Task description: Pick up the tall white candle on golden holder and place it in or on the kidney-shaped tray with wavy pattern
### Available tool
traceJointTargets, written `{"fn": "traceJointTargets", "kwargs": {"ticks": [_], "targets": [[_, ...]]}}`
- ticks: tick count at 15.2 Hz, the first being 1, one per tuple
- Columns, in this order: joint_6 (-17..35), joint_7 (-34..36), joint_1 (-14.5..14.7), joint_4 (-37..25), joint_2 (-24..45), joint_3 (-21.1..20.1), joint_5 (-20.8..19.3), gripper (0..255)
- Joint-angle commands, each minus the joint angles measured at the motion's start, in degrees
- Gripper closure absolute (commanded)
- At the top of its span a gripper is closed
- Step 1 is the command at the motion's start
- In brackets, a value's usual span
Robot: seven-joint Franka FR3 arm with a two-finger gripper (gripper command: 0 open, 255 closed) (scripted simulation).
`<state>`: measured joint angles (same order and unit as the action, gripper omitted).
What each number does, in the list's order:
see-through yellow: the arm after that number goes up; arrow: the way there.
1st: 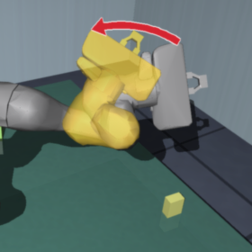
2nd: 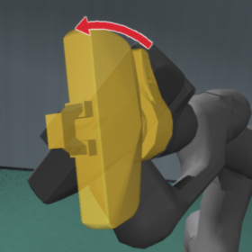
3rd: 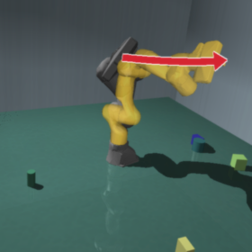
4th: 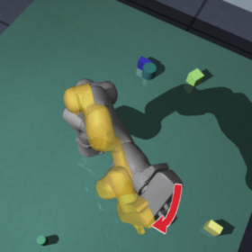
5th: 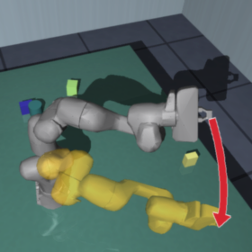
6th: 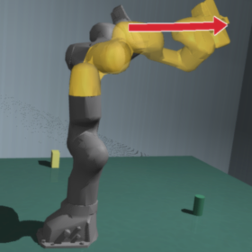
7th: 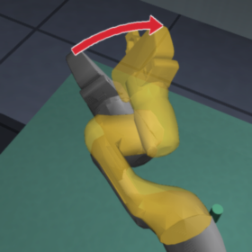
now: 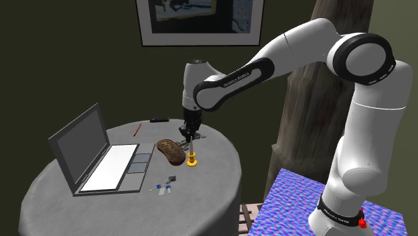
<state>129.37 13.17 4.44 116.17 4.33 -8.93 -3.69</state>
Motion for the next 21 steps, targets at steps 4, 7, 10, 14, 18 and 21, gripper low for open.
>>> {"fn": "traceJointTargets", "kwargs": {"ticks": [4, 7, 10, 14, 18, 21], "targets": [[-3.6, -0.5, -0.1, -2.2, -1.4, 0.0, 0.4, 255], [-5.8, -0.7, -0.1, -3.8, -2.0, 0.0, 0.7, 255], [-8.0, -0.9, -0.1, -5.5, -2.6, 0.0, 0.8, 255], [-11.0, -1.1, -0.1, -7.9, -3.2, 0.0, 1.0, 255], [-14.5, -1.5, -0.3, -15.2, 0.7, 0.2, 0.5, 255], [-18.9, -2.1, -0.4, -26.1, 7.3, 0.5, -0.3, 255]]}}
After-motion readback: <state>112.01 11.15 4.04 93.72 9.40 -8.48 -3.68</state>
